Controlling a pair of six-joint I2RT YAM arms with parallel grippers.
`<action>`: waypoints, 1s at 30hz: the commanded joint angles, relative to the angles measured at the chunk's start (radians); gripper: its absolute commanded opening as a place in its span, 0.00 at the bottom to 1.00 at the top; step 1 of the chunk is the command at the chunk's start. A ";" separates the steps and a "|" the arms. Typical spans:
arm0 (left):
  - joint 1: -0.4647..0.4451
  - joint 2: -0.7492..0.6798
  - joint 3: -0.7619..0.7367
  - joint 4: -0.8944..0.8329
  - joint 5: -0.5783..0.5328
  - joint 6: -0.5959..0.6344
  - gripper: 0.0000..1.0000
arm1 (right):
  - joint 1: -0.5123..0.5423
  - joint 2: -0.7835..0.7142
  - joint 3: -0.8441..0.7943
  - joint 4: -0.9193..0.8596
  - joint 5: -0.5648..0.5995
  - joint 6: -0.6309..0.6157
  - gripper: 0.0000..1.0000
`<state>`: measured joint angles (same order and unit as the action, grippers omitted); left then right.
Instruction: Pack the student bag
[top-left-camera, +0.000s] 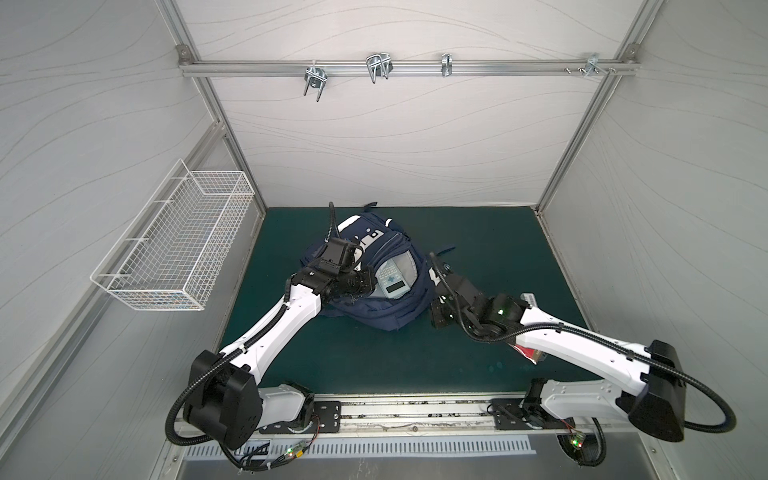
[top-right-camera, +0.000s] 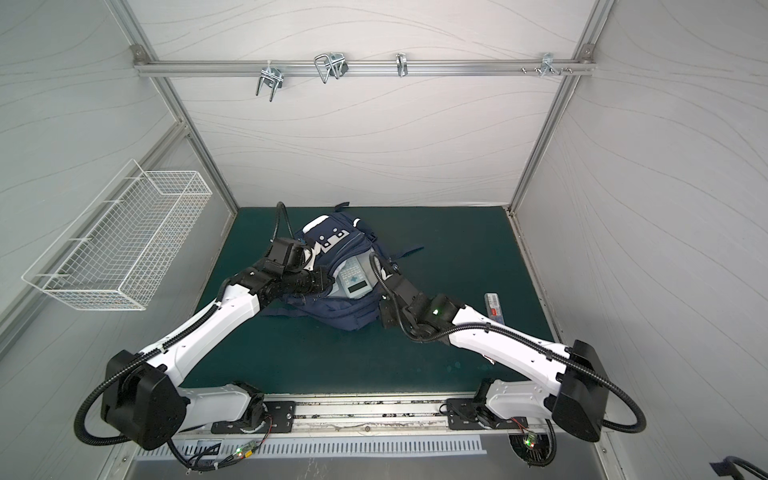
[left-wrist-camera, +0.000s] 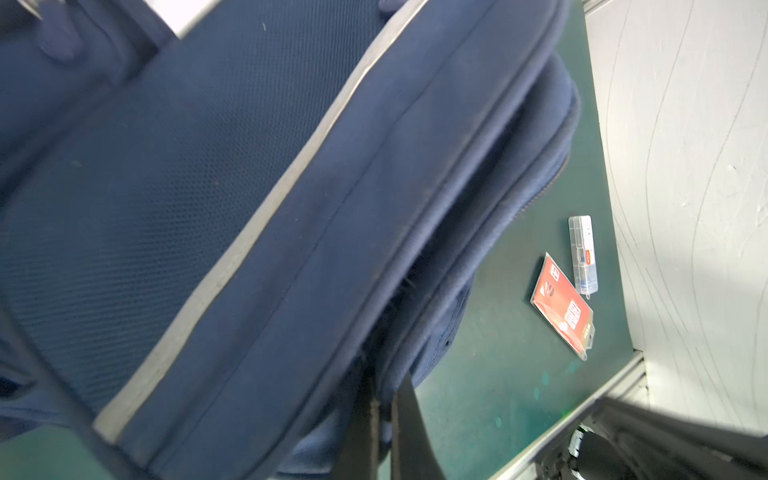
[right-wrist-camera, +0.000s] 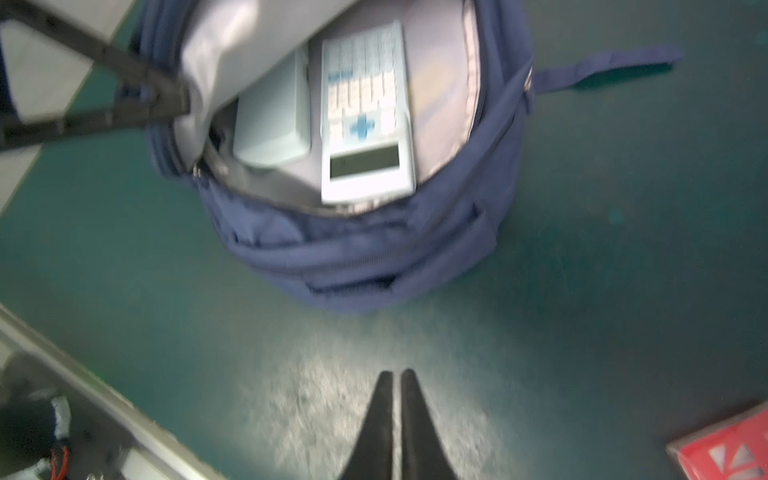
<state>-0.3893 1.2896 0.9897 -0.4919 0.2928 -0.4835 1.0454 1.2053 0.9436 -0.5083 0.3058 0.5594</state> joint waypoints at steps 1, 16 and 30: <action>-0.003 0.016 -0.019 0.049 0.057 -0.065 0.09 | 0.048 -0.046 -0.028 -0.029 0.020 0.082 0.05; 0.196 -0.236 -0.203 -0.080 0.009 -0.256 0.63 | 0.235 0.045 0.034 -0.052 0.154 0.144 0.68; 0.301 -0.226 -0.365 0.144 0.190 -0.417 0.60 | 0.416 0.254 0.221 -0.077 0.364 0.194 0.86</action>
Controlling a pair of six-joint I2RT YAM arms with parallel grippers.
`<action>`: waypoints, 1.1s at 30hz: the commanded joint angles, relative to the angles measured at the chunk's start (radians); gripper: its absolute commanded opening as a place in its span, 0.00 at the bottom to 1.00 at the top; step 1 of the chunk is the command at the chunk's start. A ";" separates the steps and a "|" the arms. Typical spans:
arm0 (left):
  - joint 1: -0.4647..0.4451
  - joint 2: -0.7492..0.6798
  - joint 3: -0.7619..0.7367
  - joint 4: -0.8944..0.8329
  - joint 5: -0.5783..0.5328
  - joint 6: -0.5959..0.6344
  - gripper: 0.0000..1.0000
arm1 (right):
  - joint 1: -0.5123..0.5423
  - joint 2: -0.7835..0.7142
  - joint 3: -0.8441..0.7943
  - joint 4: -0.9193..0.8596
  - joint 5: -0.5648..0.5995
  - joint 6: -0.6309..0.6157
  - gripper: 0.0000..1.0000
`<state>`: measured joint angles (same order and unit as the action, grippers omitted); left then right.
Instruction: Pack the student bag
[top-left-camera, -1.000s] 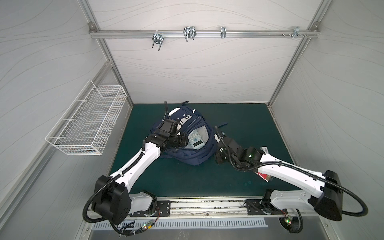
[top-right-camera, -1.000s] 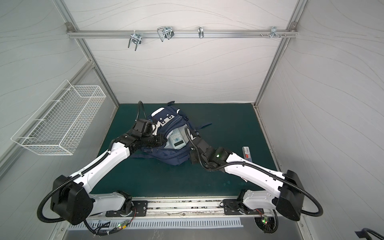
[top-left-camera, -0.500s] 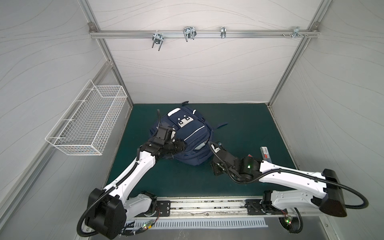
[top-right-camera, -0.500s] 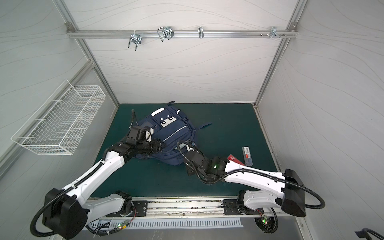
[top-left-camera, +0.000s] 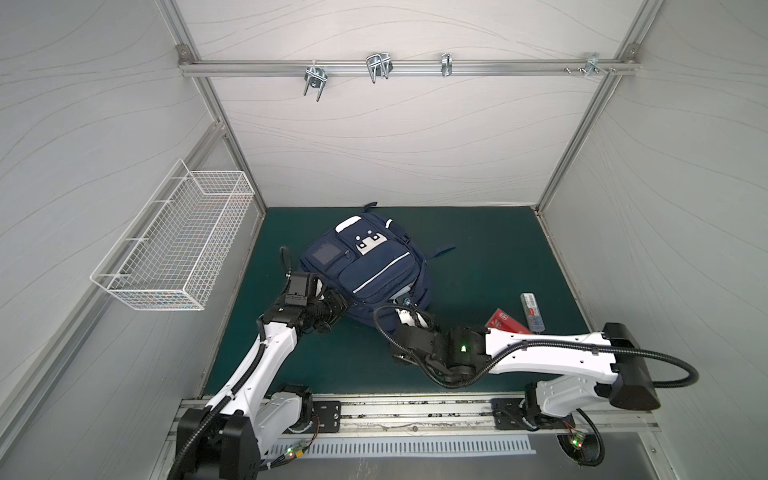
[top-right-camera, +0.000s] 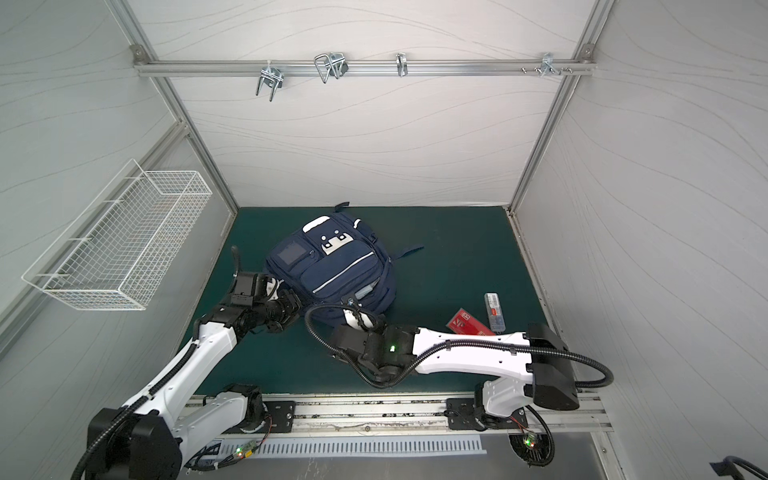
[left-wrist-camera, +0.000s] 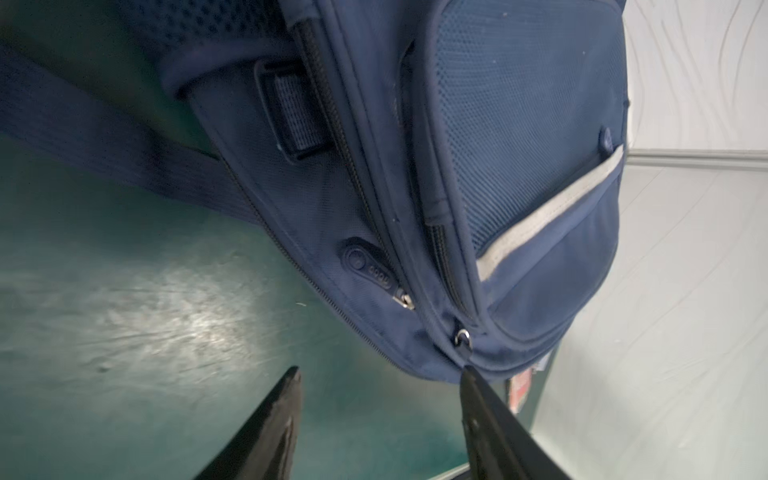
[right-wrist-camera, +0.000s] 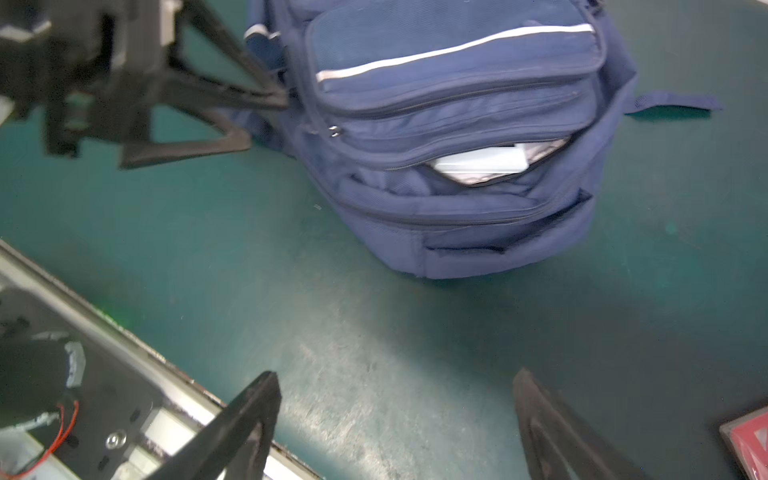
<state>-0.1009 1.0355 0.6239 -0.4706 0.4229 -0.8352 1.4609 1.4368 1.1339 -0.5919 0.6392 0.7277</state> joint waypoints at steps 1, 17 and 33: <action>0.015 0.038 -0.002 0.154 0.072 -0.076 0.60 | -0.007 0.031 0.038 0.007 -0.004 0.024 0.84; 0.035 0.293 0.049 0.369 0.030 -0.102 0.21 | -0.026 0.051 0.007 0.076 -0.126 0.016 0.48; 0.013 0.098 0.058 0.425 0.127 -0.263 0.00 | -0.164 0.103 0.033 0.271 -0.360 0.024 0.29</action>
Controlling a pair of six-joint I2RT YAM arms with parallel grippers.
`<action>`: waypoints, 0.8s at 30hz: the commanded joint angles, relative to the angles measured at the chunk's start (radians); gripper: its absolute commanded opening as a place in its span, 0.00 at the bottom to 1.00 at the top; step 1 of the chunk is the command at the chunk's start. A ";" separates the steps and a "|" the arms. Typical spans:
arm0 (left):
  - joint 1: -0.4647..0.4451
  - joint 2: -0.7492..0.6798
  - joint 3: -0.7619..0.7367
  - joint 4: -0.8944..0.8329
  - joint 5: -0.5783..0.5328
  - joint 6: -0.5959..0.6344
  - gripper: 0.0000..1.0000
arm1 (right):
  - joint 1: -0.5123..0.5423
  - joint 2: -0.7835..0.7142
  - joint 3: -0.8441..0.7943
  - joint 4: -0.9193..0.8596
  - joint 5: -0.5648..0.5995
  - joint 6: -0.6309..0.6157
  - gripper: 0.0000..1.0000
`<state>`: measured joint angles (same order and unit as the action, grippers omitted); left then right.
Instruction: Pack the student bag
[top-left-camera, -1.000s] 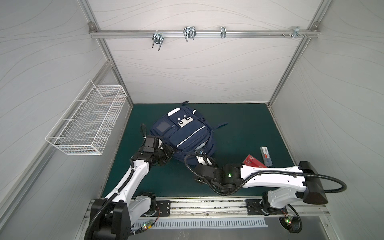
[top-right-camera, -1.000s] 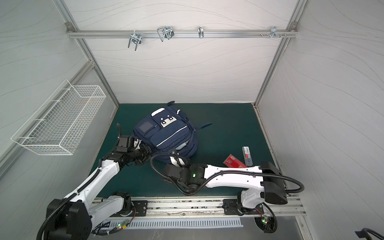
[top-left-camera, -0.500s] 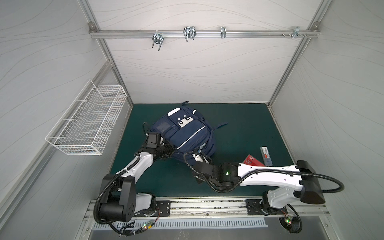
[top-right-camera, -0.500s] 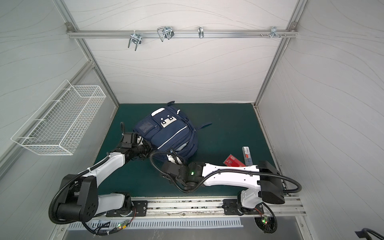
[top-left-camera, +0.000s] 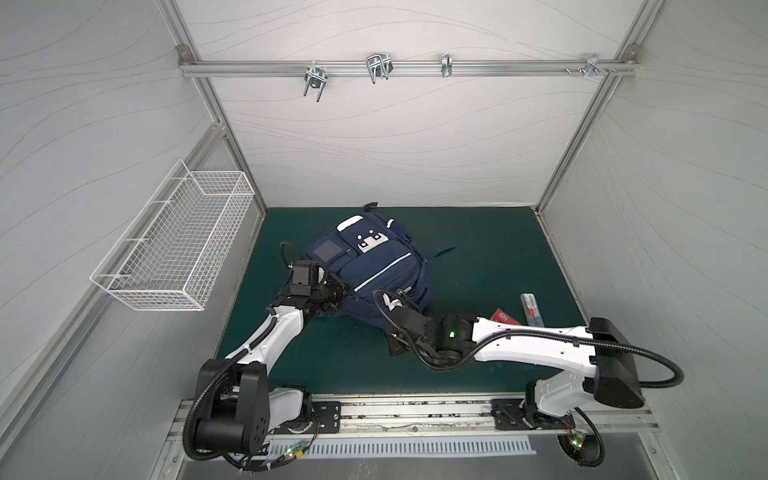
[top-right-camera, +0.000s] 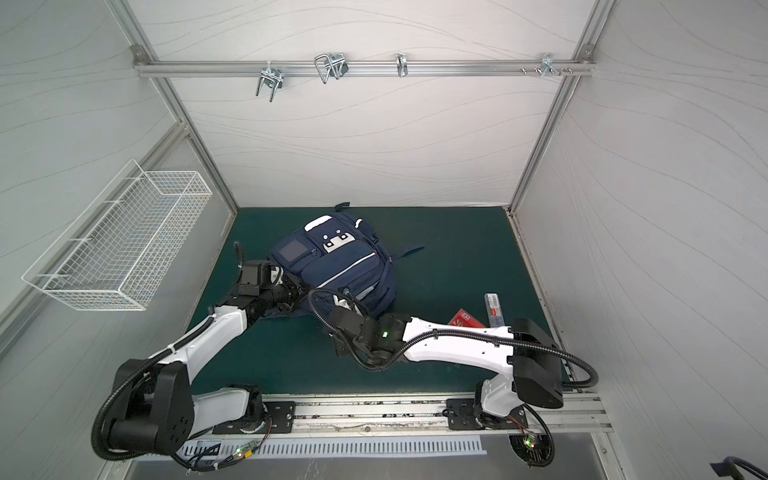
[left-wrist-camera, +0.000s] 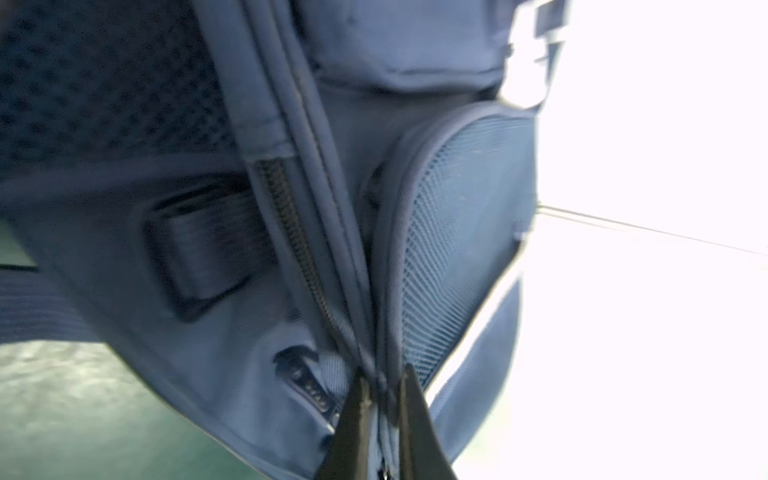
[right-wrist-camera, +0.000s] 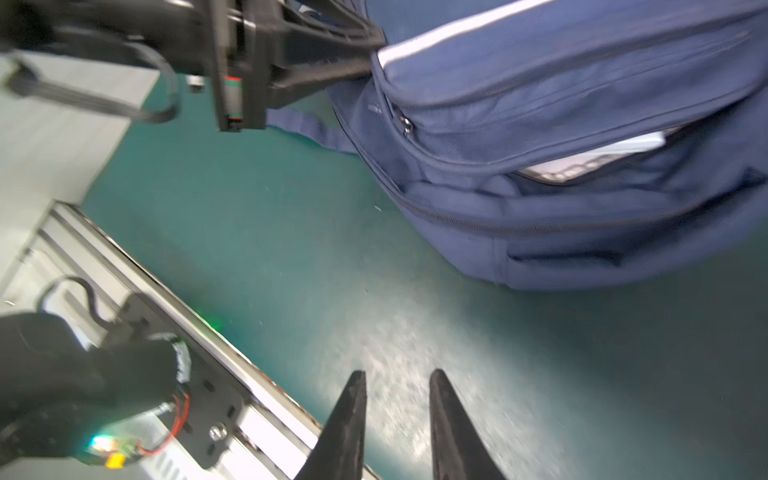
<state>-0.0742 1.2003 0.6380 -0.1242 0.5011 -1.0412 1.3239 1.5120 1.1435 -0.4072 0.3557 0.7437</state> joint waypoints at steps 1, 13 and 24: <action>-0.024 -0.084 0.056 0.062 0.046 -0.057 0.00 | -0.037 0.042 0.034 0.104 -0.091 0.008 0.29; -0.101 -0.101 0.078 0.007 0.054 -0.051 0.00 | -0.143 0.211 0.075 0.285 -0.260 -0.085 0.44; -0.112 -0.102 0.075 -0.007 0.061 -0.043 0.00 | -0.152 0.326 0.171 0.223 -0.125 -0.119 0.56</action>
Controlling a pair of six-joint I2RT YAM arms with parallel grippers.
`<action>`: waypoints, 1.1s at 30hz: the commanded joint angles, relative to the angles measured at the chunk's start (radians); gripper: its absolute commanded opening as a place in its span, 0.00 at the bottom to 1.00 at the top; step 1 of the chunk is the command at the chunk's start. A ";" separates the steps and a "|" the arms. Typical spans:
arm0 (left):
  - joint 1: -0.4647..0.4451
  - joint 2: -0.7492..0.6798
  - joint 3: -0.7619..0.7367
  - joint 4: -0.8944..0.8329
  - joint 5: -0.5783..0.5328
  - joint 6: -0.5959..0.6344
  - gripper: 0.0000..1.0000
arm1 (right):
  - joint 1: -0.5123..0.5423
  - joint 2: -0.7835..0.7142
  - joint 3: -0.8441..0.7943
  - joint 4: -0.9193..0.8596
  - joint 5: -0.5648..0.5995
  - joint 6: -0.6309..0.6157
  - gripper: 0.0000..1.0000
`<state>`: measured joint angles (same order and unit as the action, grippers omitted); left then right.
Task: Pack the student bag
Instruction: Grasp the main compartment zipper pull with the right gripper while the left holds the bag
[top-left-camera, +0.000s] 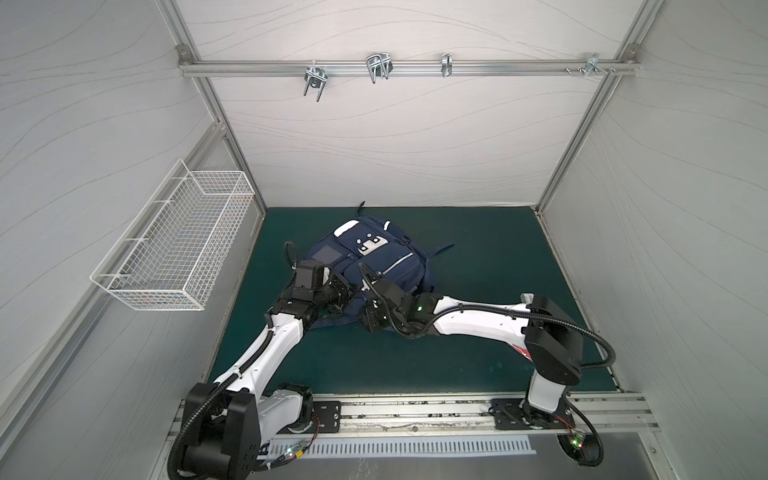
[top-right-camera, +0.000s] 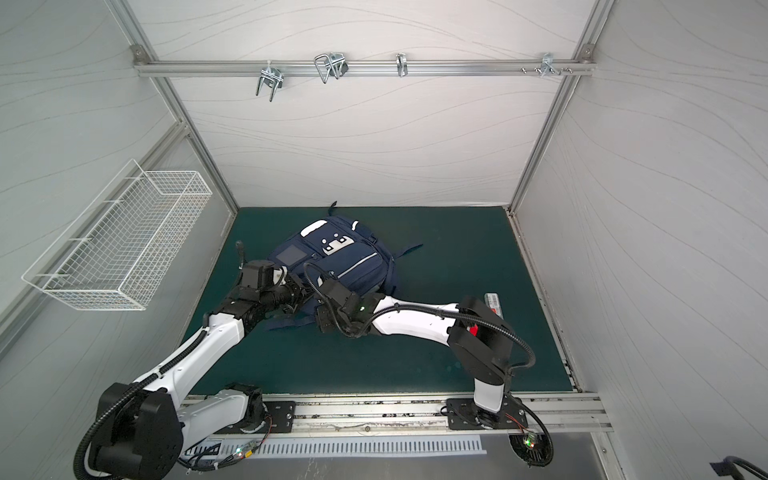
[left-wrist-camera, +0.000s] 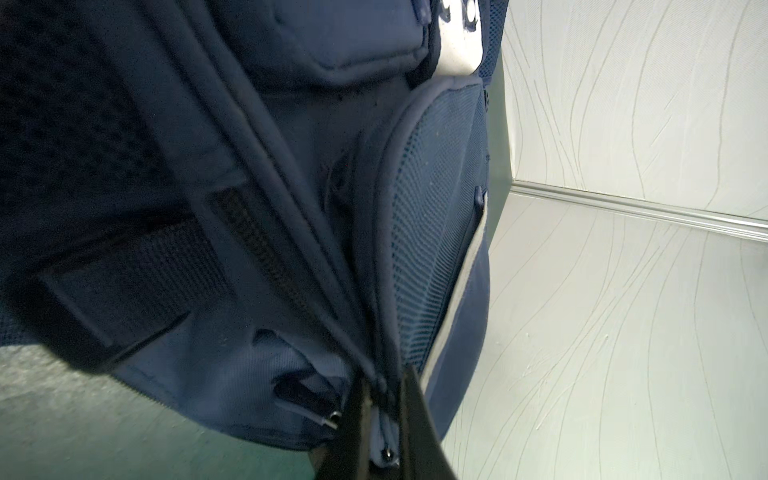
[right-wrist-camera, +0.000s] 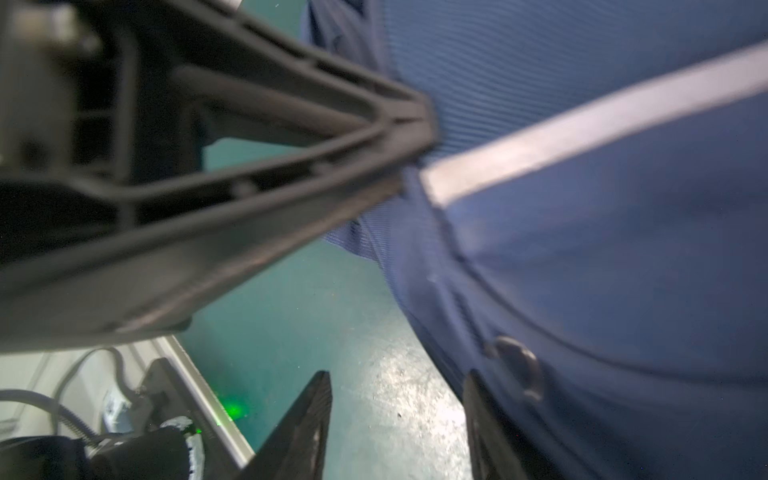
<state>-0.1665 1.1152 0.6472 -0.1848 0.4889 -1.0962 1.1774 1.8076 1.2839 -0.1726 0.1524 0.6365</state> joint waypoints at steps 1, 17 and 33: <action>-0.024 -0.017 0.065 0.054 0.072 0.014 0.00 | -0.003 0.040 0.029 0.004 0.098 -0.025 0.56; -0.064 0.001 0.054 0.034 0.074 0.034 0.00 | 0.005 0.169 0.160 -0.098 0.398 -0.035 0.50; -0.067 0.020 0.038 0.031 0.058 0.042 0.00 | 0.003 0.138 0.171 -0.210 0.479 -0.016 0.08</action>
<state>-0.2153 1.1343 0.6529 -0.1520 0.4805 -1.0882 1.2114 1.9709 1.4593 -0.3668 0.5385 0.6094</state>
